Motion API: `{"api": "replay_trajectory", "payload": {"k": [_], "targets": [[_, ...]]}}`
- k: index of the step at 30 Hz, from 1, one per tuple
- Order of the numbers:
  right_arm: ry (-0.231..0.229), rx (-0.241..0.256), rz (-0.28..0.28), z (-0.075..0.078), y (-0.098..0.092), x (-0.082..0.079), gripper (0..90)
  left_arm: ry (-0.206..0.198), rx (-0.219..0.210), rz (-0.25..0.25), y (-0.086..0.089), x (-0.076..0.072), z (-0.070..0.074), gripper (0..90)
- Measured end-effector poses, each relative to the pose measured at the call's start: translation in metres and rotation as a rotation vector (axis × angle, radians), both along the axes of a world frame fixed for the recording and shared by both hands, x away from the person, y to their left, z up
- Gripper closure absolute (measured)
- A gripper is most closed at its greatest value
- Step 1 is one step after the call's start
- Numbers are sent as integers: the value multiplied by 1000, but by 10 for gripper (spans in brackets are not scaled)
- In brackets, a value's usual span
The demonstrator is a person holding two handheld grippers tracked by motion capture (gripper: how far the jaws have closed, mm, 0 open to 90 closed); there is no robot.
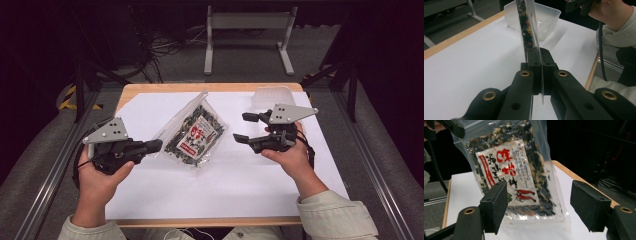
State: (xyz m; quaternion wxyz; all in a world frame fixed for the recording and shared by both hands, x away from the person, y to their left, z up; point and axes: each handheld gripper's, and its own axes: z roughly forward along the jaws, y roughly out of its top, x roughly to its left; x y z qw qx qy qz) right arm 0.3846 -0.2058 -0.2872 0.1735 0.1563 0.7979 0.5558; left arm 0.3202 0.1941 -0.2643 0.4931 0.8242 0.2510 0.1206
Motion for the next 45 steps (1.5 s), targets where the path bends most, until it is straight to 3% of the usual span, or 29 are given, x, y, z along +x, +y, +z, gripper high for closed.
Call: {"api": "replay_trajectory", "payload": {"k": [8,19,30,40,45], "targets": [[-3,-9,54,14,18,8,293,-5,-7,-9,-2,-2,4,897],[3,3,126,30,44,24,244,-46,-31,-24,-3,-7,9,897],[5,4,175,29,62,35,218,-62,-37,-60,-6,-9,10,897],[1,-9,230,25,72,34,211,-64,-52,-72,-9,-10,9,897],[-32,-24,220,23,74,30,299,-72,-55,-71,-10,-10,8,897]]}}
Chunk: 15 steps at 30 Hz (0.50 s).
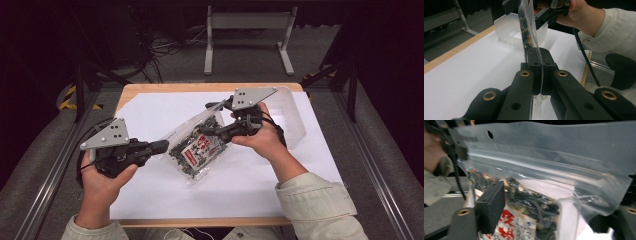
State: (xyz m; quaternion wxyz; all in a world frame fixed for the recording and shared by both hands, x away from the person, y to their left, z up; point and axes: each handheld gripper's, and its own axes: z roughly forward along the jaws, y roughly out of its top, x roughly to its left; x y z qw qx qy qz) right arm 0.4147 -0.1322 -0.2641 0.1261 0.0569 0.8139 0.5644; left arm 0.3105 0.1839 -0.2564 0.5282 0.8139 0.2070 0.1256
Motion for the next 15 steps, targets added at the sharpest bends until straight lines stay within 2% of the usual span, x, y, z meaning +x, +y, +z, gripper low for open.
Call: {"api": "replay_trajectory", "payload": {"k": [4,6,8,10,11,12,15], "targets": [[3,29,7,2,-7,0,375,-3,-15,10,1,1,0,897],[-11,29,2,3,-10,-1,400,-7,-15,19,0,1,-1,897],[10,18,10,3,-12,-1,419,-9,-15,25,0,1,-1,897],[8,23,15,3,-13,-1,485,-13,-18,43,1,1,0,897],[12,17,47,3,-15,-2,553,-15,-21,53,2,1,0,897],[12,17,47,3,-15,-2,553,-16,-25,67,3,1,0,897],[7,-1,80,3,-18,-4,639,-17,-34,86,6,2,0,896]]}}
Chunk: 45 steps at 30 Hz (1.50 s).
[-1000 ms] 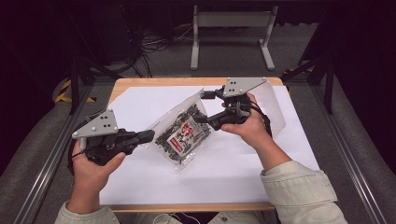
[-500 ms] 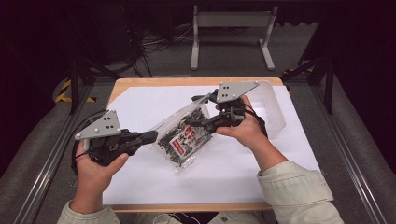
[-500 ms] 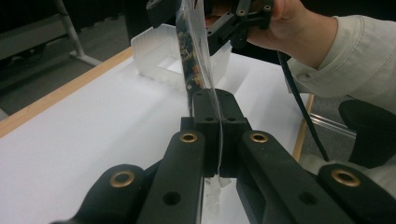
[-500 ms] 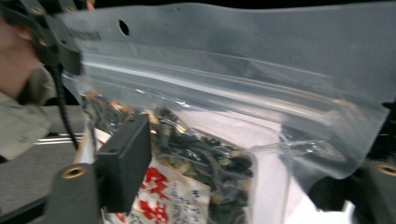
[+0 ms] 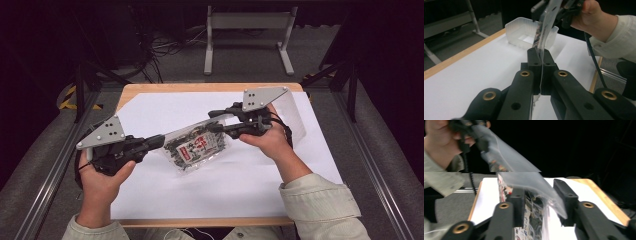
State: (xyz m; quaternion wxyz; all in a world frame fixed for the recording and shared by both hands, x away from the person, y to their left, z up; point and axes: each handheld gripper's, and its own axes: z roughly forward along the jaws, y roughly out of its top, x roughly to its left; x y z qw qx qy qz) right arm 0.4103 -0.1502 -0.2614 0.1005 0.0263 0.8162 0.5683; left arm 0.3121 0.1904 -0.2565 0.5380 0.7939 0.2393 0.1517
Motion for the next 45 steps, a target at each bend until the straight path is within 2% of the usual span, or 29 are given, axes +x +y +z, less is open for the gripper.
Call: {"api": "replay_trajectory", "payload": {"k": [3,8,12,16,20,24,27,29,34,38,45], "targets": [[20,-18,39,0,-1,-1,721,-9,3,20,0,0,0,896],[13,-68,56,0,0,-6,754,-8,3,49,-1,0,-1,895],[31,-66,67,-1,-2,-7,769,-20,-2,53,-1,1,-1,893],[41,-58,79,0,-2,-8,775,-20,-28,50,2,2,-2,872],[51,-50,83,1,-2,-9,779,-22,-43,53,4,3,-2,780],[58,-50,79,1,-4,-9,781,-24,-60,87,4,5,-2,597],[65,-41,68,2,-7,-8,782,-34,-77,86,6,5,-3,486],[70,-34,66,3,-9,-7,782,-55,-100,96,8,6,-4,451],[75,-5,40,7,-18,-5,781,-56,-93,107,12,6,-5,422],[82,13,19,11,-24,-4,781,-70,-114,119,15,7,-7,369],[79,40,-44,20,-37,0,781,-34,-101,111,19,13,-15,350]]}}
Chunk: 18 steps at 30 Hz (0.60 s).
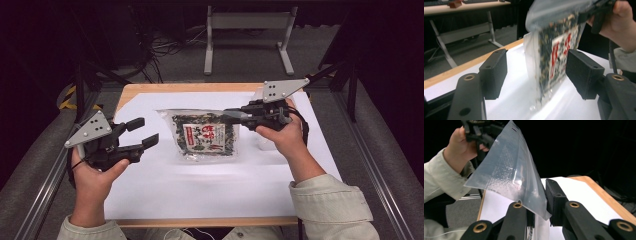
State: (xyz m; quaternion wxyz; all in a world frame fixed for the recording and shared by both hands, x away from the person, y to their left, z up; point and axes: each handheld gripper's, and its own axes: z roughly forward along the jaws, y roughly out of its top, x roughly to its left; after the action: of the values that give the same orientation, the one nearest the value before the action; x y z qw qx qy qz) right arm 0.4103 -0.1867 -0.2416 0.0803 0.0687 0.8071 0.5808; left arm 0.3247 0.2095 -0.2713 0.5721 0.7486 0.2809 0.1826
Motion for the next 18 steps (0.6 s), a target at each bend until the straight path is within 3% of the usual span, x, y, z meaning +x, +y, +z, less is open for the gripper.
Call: {"api": "replay_trajectory", "payload": {"k": [7,12,18], "targets": [[-13,1,-91,8,-14,4,781,42,36,8,4,6,-13,334],[-7,39,-160,12,-30,11,781,68,35,17,8,14,-24,320],[-2,60,-239,18,-47,23,781,75,47,34,11,24,-37,301]]}}
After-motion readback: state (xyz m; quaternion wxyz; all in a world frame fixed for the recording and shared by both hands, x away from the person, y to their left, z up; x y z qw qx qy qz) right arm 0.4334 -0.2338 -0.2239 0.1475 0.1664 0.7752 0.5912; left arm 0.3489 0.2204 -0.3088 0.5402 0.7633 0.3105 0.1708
